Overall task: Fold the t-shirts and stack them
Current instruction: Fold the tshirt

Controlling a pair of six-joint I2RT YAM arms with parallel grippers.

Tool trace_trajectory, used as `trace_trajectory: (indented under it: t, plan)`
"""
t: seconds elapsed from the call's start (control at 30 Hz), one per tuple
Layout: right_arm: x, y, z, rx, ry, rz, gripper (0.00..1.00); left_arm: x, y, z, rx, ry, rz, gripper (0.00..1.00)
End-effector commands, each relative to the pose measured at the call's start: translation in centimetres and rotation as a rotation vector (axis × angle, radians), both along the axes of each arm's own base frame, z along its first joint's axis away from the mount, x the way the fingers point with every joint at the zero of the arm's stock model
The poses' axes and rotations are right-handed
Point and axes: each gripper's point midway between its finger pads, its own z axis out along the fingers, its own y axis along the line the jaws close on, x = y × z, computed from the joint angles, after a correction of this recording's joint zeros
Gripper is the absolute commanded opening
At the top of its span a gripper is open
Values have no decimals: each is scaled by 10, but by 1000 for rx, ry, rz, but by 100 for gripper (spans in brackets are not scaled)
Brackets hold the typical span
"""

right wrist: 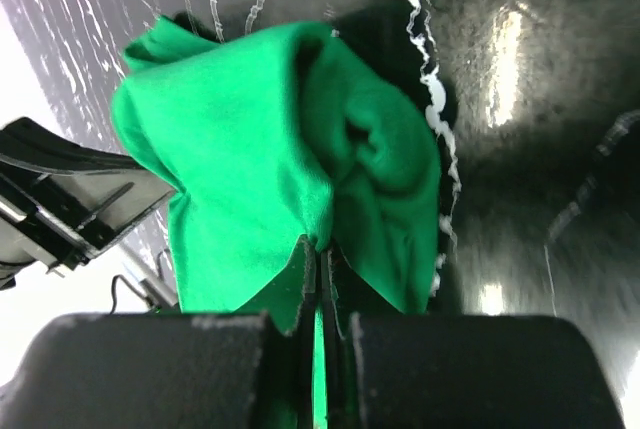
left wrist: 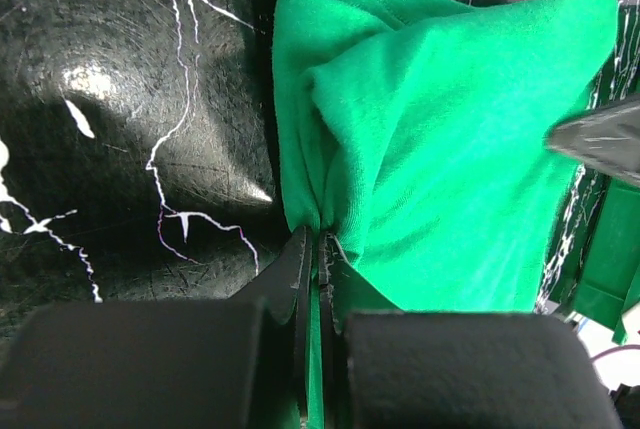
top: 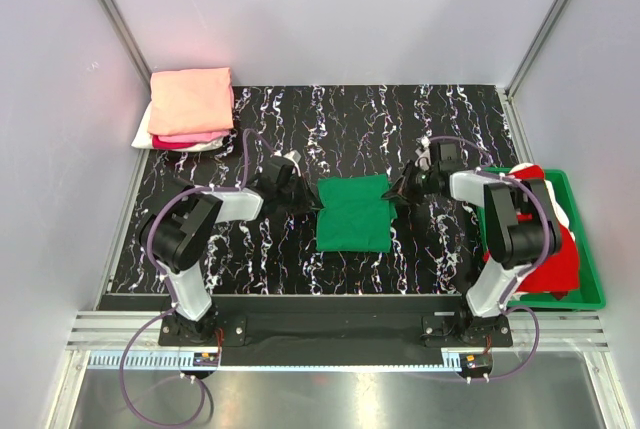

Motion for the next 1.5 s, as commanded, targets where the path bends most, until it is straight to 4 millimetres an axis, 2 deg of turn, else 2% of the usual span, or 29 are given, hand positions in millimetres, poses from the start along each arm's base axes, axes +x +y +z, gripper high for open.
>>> trace_trajectory:
  t: [0.0,0.07,0.2,0.3,0.57,0.6,0.63,0.67,0.7,0.73,0.77,0.8,0.83,0.87,0.9,0.93,1.0,1.03,1.1,1.13,1.23,1.3,1.37,1.4,1.43,1.47]
  plan:
    - [16,-28,37,-156,-92,-51,0,-9,6,-7,26,12,1,0]
    - [19,-35,48,-187,-118,-60,0,-9,7,-7,24,12,4,0]
    - [17,-39,49,-217,-109,-64,0,-8,7,-7,16,13,7,0]
    - [15,-38,38,-207,-83,-63,0,-8,6,-7,14,14,-1,0]
    - [11,-31,-13,-174,35,-41,0,-7,2,-8,7,33,-19,0]
    - [11,-30,-17,-169,41,-41,0,-5,0,-6,2,34,-23,10]
    - [11,-29,-23,-167,55,-36,1,-5,-1,-4,1,32,-26,14]
    - [11,-29,-26,-167,65,-36,6,-6,1,-4,8,41,-27,17]
    - [10,-29,-27,-166,72,-32,13,-1,1,5,4,18,-22,29]
    - [12,-28,-26,-164,67,-28,20,1,3,11,6,8,-15,36]
    - [13,-28,-23,-164,61,-27,36,0,6,13,20,18,-13,39]
    - [14,-29,-20,-165,58,-28,46,8,8,28,21,-21,-10,41]
    - [17,-28,-11,-162,35,-31,52,11,9,36,27,-35,-10,49]
    - [18,-28,-6,-159,27,-31,59,9,14,39,50,-20,-10,52]
    - [18,-27,0,-154,22,-30,61,13,18,49,60,-48,-14,54]
    - [22,-27,15,-150,-11,-34,63,22,17,65,61,-84,-13,59]
    - [21,-29,31,-163,-28,-39,66,24,24,77,110,-103,-17,59]
    - [25,-30,51,-164,-76,-43,67,30,24,91,115,-131,-15,60]
    - [21,-33,67,-183,-94,-50,69,30,29,103,141,-151,-18,59]
    - [20,-34,86,-181,-139,-54,70,31,29,110,143,-163,-17,59]
    - [6,-29,109,-154,-172,-43,72,31,21,127,102,-197,-51,56]
    - [-4,-16,121,-108,-191,-17,71,29,8,130,66,-204,-101,55]
    - [-16,-2,120,-50,-194,22,65,29,-5,131,53,-214,-143,53]
    - [-23,9,120,-24,-187,45,63,27,-11,121,52,-192,-168,52]
    - [-32,15,111,-9,-168,65,55,28,-17,120,41,-192,-186,52]
    - [-33,26,115,32,-195,94,51,28,-26,121,21,-202,-204,51]
